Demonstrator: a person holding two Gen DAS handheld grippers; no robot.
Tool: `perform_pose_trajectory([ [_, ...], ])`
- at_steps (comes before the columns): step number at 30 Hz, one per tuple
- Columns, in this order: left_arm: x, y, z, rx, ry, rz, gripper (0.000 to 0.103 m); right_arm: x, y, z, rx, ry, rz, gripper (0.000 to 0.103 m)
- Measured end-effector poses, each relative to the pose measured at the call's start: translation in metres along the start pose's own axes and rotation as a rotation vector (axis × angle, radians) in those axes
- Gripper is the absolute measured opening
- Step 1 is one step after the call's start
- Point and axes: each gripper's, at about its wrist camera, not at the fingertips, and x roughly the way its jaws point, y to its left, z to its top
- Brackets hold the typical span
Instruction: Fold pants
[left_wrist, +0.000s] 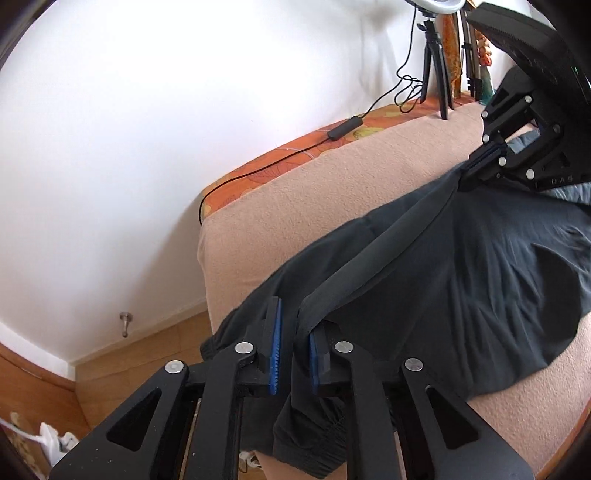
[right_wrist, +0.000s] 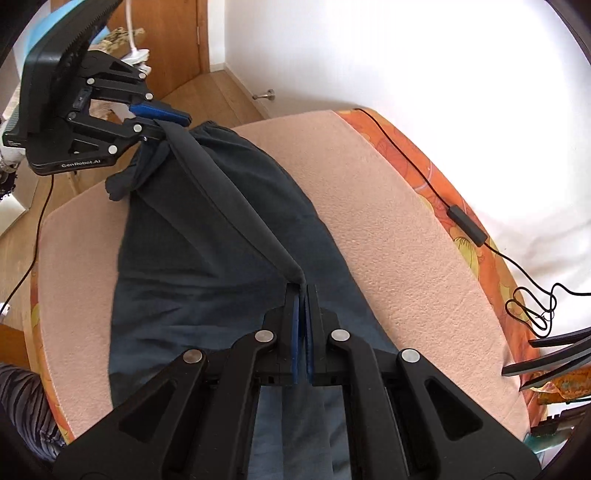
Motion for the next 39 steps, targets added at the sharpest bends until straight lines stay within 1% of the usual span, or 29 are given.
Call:
perform_pose_trajectory([
  [1, 0.004, 0.005, 0.000, -0.022, 0.004, -0.012, 0.030, 0.008, -0.005, 0.000, 0.000, 0.017, -0.013, 0.003],
  [3, 0.011, 0.019, 0.003, -0.087, 0.009, -0.070, 0.039, 0.025, -0.010, 0.001, -0.005, 0.059, -0.032, 0.003],
  [5, 0.010, 0.028, 0.003, -0.142, 0.003, -0.124, 0.040, 0.039, -0.014, 0.001, -0.017, 0.090, -0.049, 0.003],
  [8, -0.001, 0.034, 0.000, -0.170, -0.019, -0.158, 0.040, 0.054, -0.012, 0.001, -0.048, 0.117, -0.076, 0.003],
  [10, -0.008, 0.038, -0.003, -0.204, -0.022, -0.210, 0.050, 0.062, -0.008, 0.000, -0.072, 0.137, -0.085, 0.003],
  [11, -0.011, 0.041, -0.005, -0.215, -0.015, -0.222, 0.051, 0.063, -0.007, -0.001, -0.086, 0.132, -0.093, 0.003],
  [13, -0.020, 0.047, -0.012, -0.228, -0.012, -0.223, 0.051, 0.062, -0.009, 0.000, -0.082, 0.139, -0.088, 0.003],
  [15, -0.031, 0.058, -0.021, -0.262, -0.028, -0.229, 0.051, 0.061, -0.015, 0.000, -0.059, 0.146, -0.079, 0.003],
  [17, -0.044, 0.066, -0.035, -0.273, -0.035, -0.163, 0.051, 0.061, -0.016, 0.000, -0.062, 0.150, -0.087, 0.003],
  [18, -0.048, 0.065, -0.042, -0.260, -0.035, -0.154, 0.051, 0.059, -0.016, 0.001, -0.071, 0.142, -0.093, 0.003],
  [20, -0.055, 0.053, -0.057, -0.216, -0.034, -0.154, 0.051, 0.049, -0.013, 0.004, -0.081, 0.105, -0.109, 0.003],
  [22, -0.054, 0.037, -0.069, -0.183, -0.005, -0.146, 0.051, 0.030, -0.007, 0.008, -0.078, 0.030, -0.099, 0.009],
  [23, -0.054, 0.030, -0.074, -0.175, -0.004, -0.146, 0.051, 0.020, -0.004, 0.010, -0.078, -0.018, -0.081, 0.020],
  [24, -0.054, 0.025, -0.079, -0.173, -0.010, -0.147, 0.051, 0.008, 0.000, 0.012, -0.084, -0.069, -0.058, 0.034],
  [25, -0.055, 0.020, -0.084, -0.176, -0.020, -0.144, 0.051, 0.002, 0.005, 0.015, -0.087, -0.097, -0.046, 0.039],
  [26, -0.055, 0.016, -0.087, -0.182, -0.030, -0.135, 0.051, -0.003, 0.009, 0.018, -0.075, -0.109, -0.004, 0.041],
  [28, -0.054, 0.008, -0.093, -0.180, -0.054, -0.111, 0.051, -0.001, 0.018, 0.030, 0.008, -0.088, 0.136, 0.041],
  [30, -0.053, -0.001, -0.098, -0.146, -0.071, -0.067, 0.051, 0.007, 0.020, 0.037, 0.107, -0.064, 0.262, 0.041],
  [31, -0.053, -0.004, -0.100, -0.134, -0.081, -0.055, 0.051, 0.012, 0.022, 0.036, 0.141, -0.056, 0.303, 0.041],
  [34, -0.048, -0.003, -0.103, -0.126, -0.087, -0.062, 0.051, 0.039, 0.026, 0.043, 0.219, -0.017, 0.355, 0.041],
  [37, -0.049, 0.001, -0.104, -0.125, -0.104, -0.068, 0.051, 0.069, 0.036, 0.046, 0.240, 0.038, 0.366, 0.040],
  [38, -0.050, 0.003, -0.105, -0.134, -0.112, -0.072, 0.051, 0.077, 0.040, 0.048, 0.253, 0.048, 0.378, 0.034],
  [39, -0.049, 0.005, -0.105, -0.141, -0.118, -0.078, 0.051, 0.082, 0.041, 0.049, 0.270, 0.054, 0.404, 0.022],
])
